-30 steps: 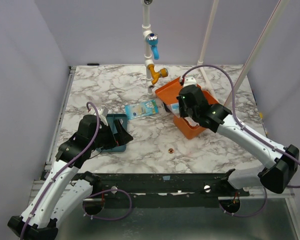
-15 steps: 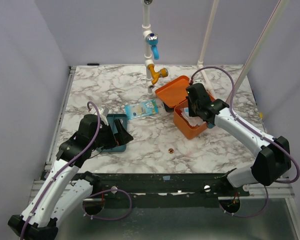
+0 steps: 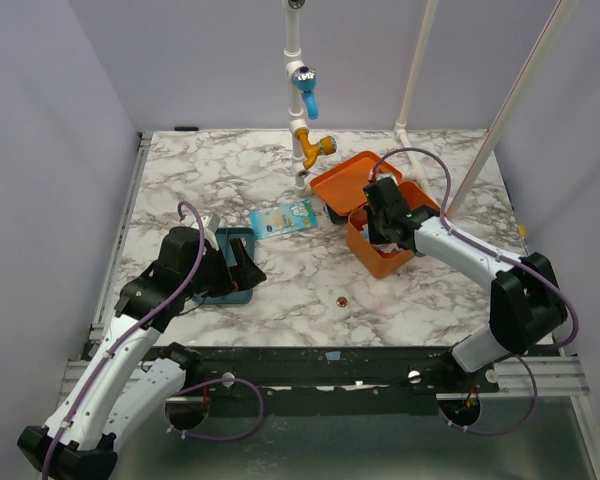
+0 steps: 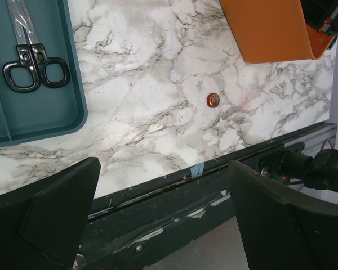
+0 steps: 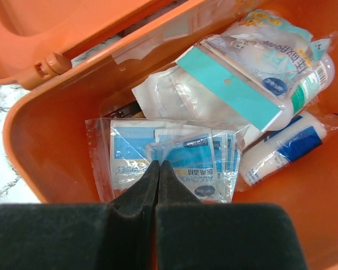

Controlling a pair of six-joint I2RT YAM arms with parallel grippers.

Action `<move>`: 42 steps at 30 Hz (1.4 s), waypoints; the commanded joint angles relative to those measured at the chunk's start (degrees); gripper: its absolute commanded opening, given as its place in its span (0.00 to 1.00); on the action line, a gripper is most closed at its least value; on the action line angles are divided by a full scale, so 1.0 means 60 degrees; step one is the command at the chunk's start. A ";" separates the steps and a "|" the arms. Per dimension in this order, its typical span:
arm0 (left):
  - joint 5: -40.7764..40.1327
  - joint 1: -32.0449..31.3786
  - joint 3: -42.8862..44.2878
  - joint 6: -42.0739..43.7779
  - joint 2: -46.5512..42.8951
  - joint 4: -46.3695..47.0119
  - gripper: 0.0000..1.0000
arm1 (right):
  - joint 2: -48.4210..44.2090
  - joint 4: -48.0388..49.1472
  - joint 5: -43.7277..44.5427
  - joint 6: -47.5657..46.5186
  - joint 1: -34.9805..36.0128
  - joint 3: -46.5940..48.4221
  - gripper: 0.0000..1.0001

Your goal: Organize the medicine kit

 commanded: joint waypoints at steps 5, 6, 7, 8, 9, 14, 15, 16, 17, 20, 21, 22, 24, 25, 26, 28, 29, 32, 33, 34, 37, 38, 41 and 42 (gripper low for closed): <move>0.0261 0.0068 0.0065 0.0323 0.0168 0.0323 0.98 | 0.0292 -0.0353 0.0362 0.0337 -0.0009 0.0124 0.33; 0.0274 0.0079 0.0060 0.0335 0.0183 0.0337 0.98 | 0.0230 -0.0437 0.0489 0.0335 -0.0012 0.0214 0.35; 0.0298 0.0083 0.0053 0.0333 0.0197 0.0378 0.98 | 0.0145 -0.0562 0.0560 0.0339 -0.0015 0.0356 0.36; 0.0344 0.0083 0.0031 0.0323 0.0213 0.0422 0.98 | 0.0071 -0.0649 0.0590 0.0354 -0.0015 0.0503 0.37; 0.0375 0.0083 0.0002 0.0318 0.0225 0.0476 0.98 | -0.0022 -0.0767 0.0581 0.0361 -0.0019 0.0646 0.37; 0.0447 0.0090 -0.0029 0.0322 0.0322 0.0551 0.98 | -0.0343 -0.1369 0.0744 0.0238 -0.0011 0.1461 0.40; 0.0453 0.0094 -0.0035 0.0322 0.0323 0.0557 0.98 | -0.0414 -0.1450 0.0792 0.0216 -0.0018 0.1586 0.41; 0.0439 0.0098 -0.0035 0.0326 0.0302 0.0559 0.98 | -0.0514 -0.1556 0.0840 0.0184 -0.0012 0.1734 0.42; 0.0442 0.0098 -0.0035 0.0315 0.0284 0.0559 0.98 | -0.0598 -0.1633 0.0908 0.0167 -0.0011 0.1870 0.43; 0.0462 0.0098 -0.0028 0.0307 0.0292 0.0573 0.98 | -0.0890 -0.1790 0.0776 0.0084 0.0003 0.2241 0.46; 0.0475 0.0098 -0.0040 0.0295 0.0292 0.0584 0.99 | -0.1018 -0.1776 0.0520 0.0058 0.0004 0.2330 0.47; 0.0483 0.0100 -0.0049 0.0293 0.0311 0.0588 0.99 | -0.1135 -0.1713 0.0190 0.0044 0.0004 0.2382 0.47; 0.0455 0.0112 -0.0049 0.0293 0.0331 0.0602 0.99 | -0.1398 -0.1448 -0.0634 0.0089 0.0037 0.2378 0.50; 0.0457 0.0112 -0.0049 0.0293 0.0326 0.0606 0.99 | -0.1544 -0.1295 -0.1002 0.0138 0.0099 0.2326 0.52; 0.0445 0.0112 -0.0028 0.0286 0.0324 0.0607 0.99 | -0.1634 -0.1150 -0.1233 0.0171 0.0186 0.2289 0.53; 0.0425 0.0119 0.0009 0.0264 0.0327 0.0589 0.98 | -0.1814 -0.0883 -0.1766 0.0260 0.0358 0.2172 0.55; 0.0426 0.0127 0.0030 0.0263 0.0332 0.0574 0.98 | -0.1870 -0.0739 -0.2012 0.0354 0.0411 0.2117 0.56; 0.0371 0.0130 0.0121 0.0263 0.0330 0.0505 0.98 | -0.2003 -0.0294 -0.2813 0.0750 0.0629 0.1847 0.57; 0.0340 0.0138 0.0162 0.0278 0.0329 0.0476 0.98 | -0.2030 -0.0130 -0.3055 0.0949 0.0713 0.1752 0.58; 0.0315 0.0141 0.0183 0.0278 0.0328 0.0449 0.99 | -0.2048 0.0049 -0.3303 0.1155 0.0835 0.1630 0.58; 0.0297 0.0142 0.0230 0.0278 0.0313 0.0428 0.98 | -0.1971 0.0493 -0.3715 0.1714 0.1171 0.1305 0.59; 0.0292 0.0142 0.0240 0.0264 0.0311 0.0413 0.98 | -0.1944 0.0640 -0.3754 0.1906 0.1298 0.1217 0.59; 0.0279 0.0142 0.0247 0.0208 0.0260 0.0398 0.99 | -0.1825 0.1162 -0.3564 0.2396 0.1829 0.0909 0.60; 0.0264 0.0154 0.0233 0.0194 0.0225 0.0384 0.98 | -0.1775 0.1265 -0.3440 0.2602 0.2011 0.0850 0.60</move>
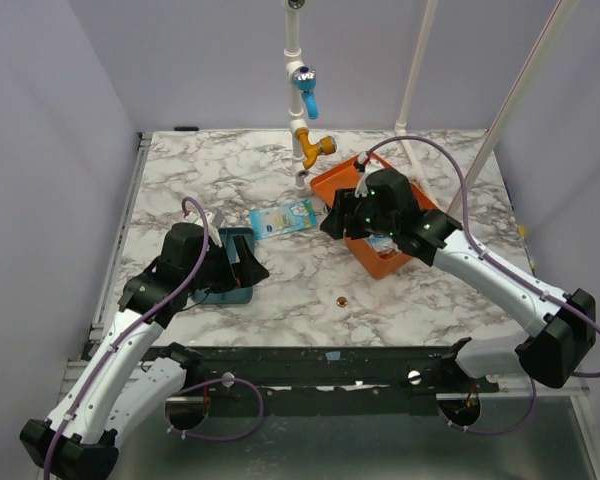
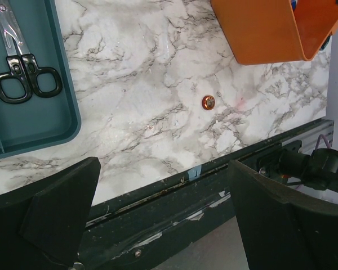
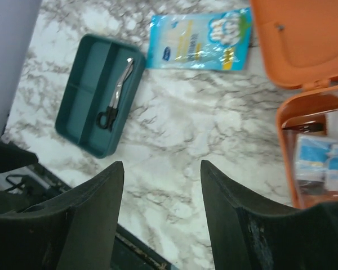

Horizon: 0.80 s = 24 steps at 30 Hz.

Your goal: Organize the medicine kit

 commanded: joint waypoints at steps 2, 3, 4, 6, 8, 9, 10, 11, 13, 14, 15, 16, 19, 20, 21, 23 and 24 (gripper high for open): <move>-0.0042 0.0076 0.0203 -0.0027 -0.0190 -0.0087 0.98 | 0.0319 0.1147 -0.0027 0.1321 0.0935 -0.0418 0.61; -0.0051 0.0073 0.0183 -0.0049 -0.0222 -0.0094 0.98 | 0.0394 0.1282 0.0140 0.1501 0.1100 -0.0469 0.61; -0.0054 0.0076 0.0157 -0.0085 -0.0280 -0.0085 0.98 | 0.0501 0.1401 0.0188 0.1720 0.1214 -0.0538 0.61; -0.0054 0.0076 0.0087 -0.0131 -0.0380 -0.0094 0.99 | 0.0716 0.1601 0.0532 0.2313 0.1414 -0.0665 0.61; -0.0061 0.0076 0.0053 -0.0151 -0.0457 -0.0120 0.99 | 0.0956 0.1847 0.0620 0.2874 0.1518 -0.0797 0.61; -0.0065 0.0076 0.0057 -0.0164 -0.0491 -0.0137 0.99 | 0.1084 0.1891 0.0754 0.3172 0.1553 -0.0814 0.61; -0.0072 0.0069 0.0035 -0.0168 -0.0538 -0.0163 0.99 | 0.1223 0.1962 0.0884 0.3371 0.1605 -0.0851 0.61; -0.0063 0.0076 0.0029 -0.0168 -0.0565 -0.0171 0.98 | 0.1342 0.2048 0.1023 0.3604 0.1649 -0.0880 0.61; -0.0082 0.0076 0.0014 -0.0183 -0.0641 -0.0211 0.99 | 0.1568 0.2247 0.1337 0.4068 0.1735 -0.0986 0.62; -0.0083 0.0076 0.0004 -0.0183 -0.0696 -0.0233 0.98 | 0.1662 0.2410 0.1471 0.4286 0.1801 -0.1049 0.62; -0.0083 0.0076 -0.0027 -0.0183 -0.0736 -0.0248 0.99 | 0.1775 0.2554 0.1553 0.4547 0.1836 -0.1132 0.62; -0.0083 0.0076 -0.0037 -0.0171 -0.0786 -0.0280 0.98 | 0.1865 0.2724 0.1644 0.4775 0.1886 -0.1189 0.63; -0.0076 0.0076 -0.0085 -0.0155 -0.0930 -0.0371 0.98 | 0.2181 0.3153 0.1970 0.5478 0.2097 -0.1333 0.64; -0.0056 0.0076 -0.0117 -0.0154 -0.0987 -0.0394 0.98 | 0.2317 0.3221 0.2099 0.5708 0.2145 -0.1358 0.64; -0.0054 0.0076 -0.0150 -0.0161 -0.1050 -0.0409 0.98 | 0.2416 0.3275 0.2262 0.5924 0.2208 -0.1366 0.64; -0.0018 0.0076 -0.0206 -0.0168 -0.1164 -0.0442 0.98 | 0.2612 0.3532 0.2566 0.6384 0.2290 -0.1505 0.65; 0.0004 0.0076 -0.0227 -0.0168 -0.1211 -0.0466 0.98 | 0.2700 0.3676 0.2747 0.6638 0.2339 -0.1593 0.65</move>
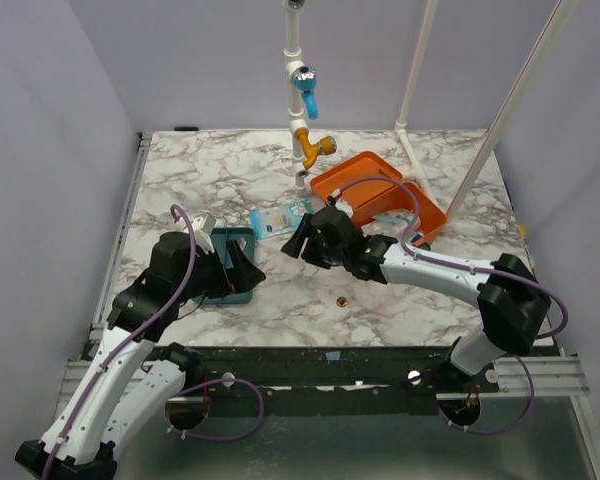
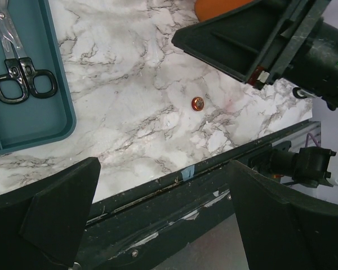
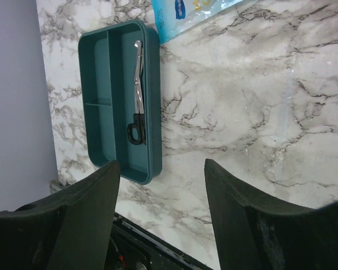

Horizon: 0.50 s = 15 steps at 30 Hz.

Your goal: Organize the medicine kit

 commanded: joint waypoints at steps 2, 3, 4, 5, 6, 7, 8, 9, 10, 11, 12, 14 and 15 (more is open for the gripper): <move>0.0037 0.0076 -0.0224 -0.0051 -0.0388 -0.0318 0.98 | 0.0507 0.1189 0.1389 0.1785 0.0291 -0.0507 0.66; 0.0059 0.0076 -0.0232 -0.0051 -0.0443 -0.0348 0.99 | 0.0579 0.1454 0.1522 0.1977 0.0336 -0.0585 0.66; 0.0067 0.0076 -0.0240 -0.0039 -0.0505 -0.0386 0.99 | 0.0664 0.1647 0.1663 0.2167 0.0354 -0.0658 0.67; 0.0059 0.0076 -0.0248 -0.0024 -0.0578 -0.0436 0.98 | 0.0758 0.1776 0.1893 0.2297 0.0408 -0.0694 0.67; 0.0054 0.0076 -0.0262 -0.0007 -0.0643 -0.0475 0.98 | 0.0844 0.1889 0.2063 0.2419 0.0458 -0.0705 0.67; 0.0053 0.0076 -0.0280 0.0014 -0.0691 -0.0511 0.98 | 0.0996 0.2011 0.2234 0.2547 0.0499 -0.0713 0.67; 0.0058 0.0076 -0.0295 0.0034 -0.0757 -0.0569 0.98 | 0.1140 0.2134 0.2282 0.2627 0.0509 -0.0685 0.67; 0.0056 0.0076 -0.0310 0.0050 -0.0815 -0.0608 0.98 | 0.1325 0.2167 0.2340 0.2773 0.0508 -0.0603 0.67; 0.0065 0.0076 -0.0313 0.0065 -0.0859 -0.0654 0.99 | 0.1499 0.2201 0.2416 0.2872 0.0509 -0.0522 0.67; 0.0067 0.0076 -0.0315 0.0068 -0.0897 -0.0694 0.98 | 0.1709 0.2245 0.2495 0.3010 0.0509 -0.0430 0.67; 0.0067 0.0077 -0.0317 0.0067 -0.0953 -0.0737 0.98 | 0.1922 0.2255 0.2569 0.3188 0.0510 -0.0362 0.67; 0.0118 0.0084 -0.0327 0.0059 -0.1044 -0.0803 0.98 | 0.2262 0.2449 0.2704 0.3433 0.0510 -0.0264 0.67; 0.0194 0.0087 -0.0340 0.0030 -0.1101 -0.0827 0.99 | 0.2381 0.2550 0.2784 0.3513 0.0508 -0.0217 0.67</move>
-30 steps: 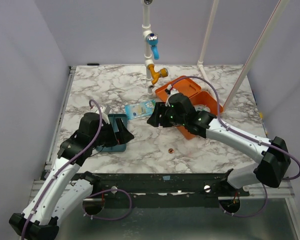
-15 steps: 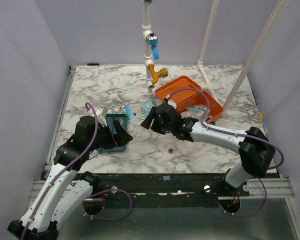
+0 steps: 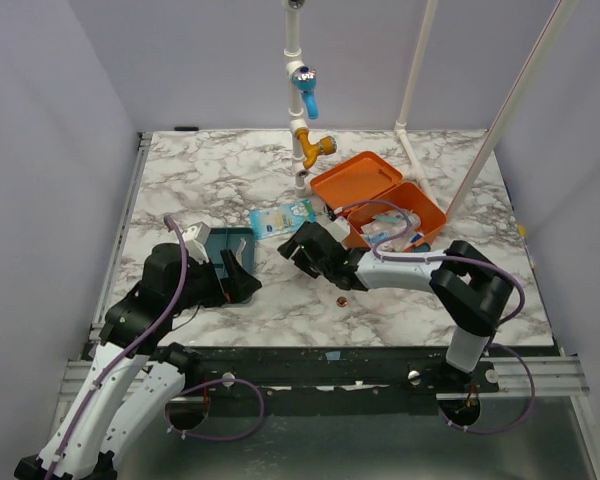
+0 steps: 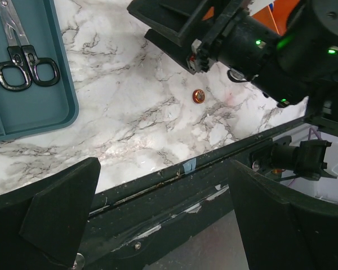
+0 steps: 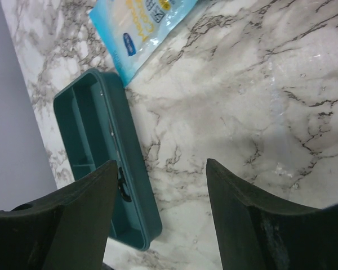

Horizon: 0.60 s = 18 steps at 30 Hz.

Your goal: Organize the medicine kit

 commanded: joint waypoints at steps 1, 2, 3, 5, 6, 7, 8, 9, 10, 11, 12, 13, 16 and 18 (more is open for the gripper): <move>0.0322 0.0090 -0.0099 -0.0005 -0.0303 -0.0321 0.98 | 0.0767 0.0616 0.0996 0.0876 0.0065 0.0352 0.67; 0.0418 0.0091 -0.0099 -0.0046 -0.0361 -0.0343 0.99 | 0.0865 0.0687 0.1198 0.0925 0.0065 0.0392 0.67; 0.0490 0.0091 -0.0099 -0.0105 -0.0422 -0.0358 0.98 | 0.0987 0.0765 0.1420 0.0956 0.0071 0.0426 0.67; 0.0516 0.0091 -0.0099 -0.0146 -0.0529 -0.0419 0.99 | 0.1195 0.0945 0.1802 0.1000 0.0067 0.0474 0.67; 0.0489 0.0091 -0.0085 -0.0147 -0.0579 -0.0472 0.99 | 0.1298 0.1036 0.1972 0.0984 0.0065 0.0502 0.67; 0.0438 0.0098 -0.0070 -0.0147 -0.0615 -0.0529 0.99 | 0.1400 0.1085 0.2145 0.0973 0.0065 0.0588 0.67; 0.0394 0.0091 -0.0069 -0.0133 -0.0637 -0.0575 0.98 | 0.1525 0.1105 0.2283 0.0964 0.0076 0.0681 0.67; 0.0377 0.0091 -0.0055 -0.0117 -0.0633 -0.0627 0.99 | 0.1653 0.1124 0.2482 0.0911 0.0066 0.0777 0.67; 0.0365 0.0087 -0.0055 -0.0103 -0.0636 -0.0654 0.98 | 0.1806 0.1133 0.2614 0.0887 0.0065 0.0909 0.67; 0.0362 0.0091 -0.0069 -0.0103 -0.0656 -0.0673 0.98 | 0.1927 0.1116 0.2779 0.0886 0.0070 0.1015 0.67; 0.0360 0.0090 -0.0069 -0.0103 -0.0655 -0.0689 0.98 | 0.2085 0.1115 0.2906 0.0892 0.0067 0.1147 0.67; 0.0365 0.0090 -0.0069 -0.0116 -0.0661 -0.0701 0.98 | 0.2225 0.1113 0.3043 0.0888 0.0064 0.1261 0.67; 0.0348 0.0091 -0.0044 -0.0143 -0.0702 -0.0730 0.99 | 0.2601 0.0971 0.3330 0.0916 0.0054 0.1656 0.67; 0.0300 0.0091 -0.0039 -0.0147 -0.0723 -0.0773 0.98 | 0.2840 0.0884 0.3631 0.0925 0.0042 0.1824 0.67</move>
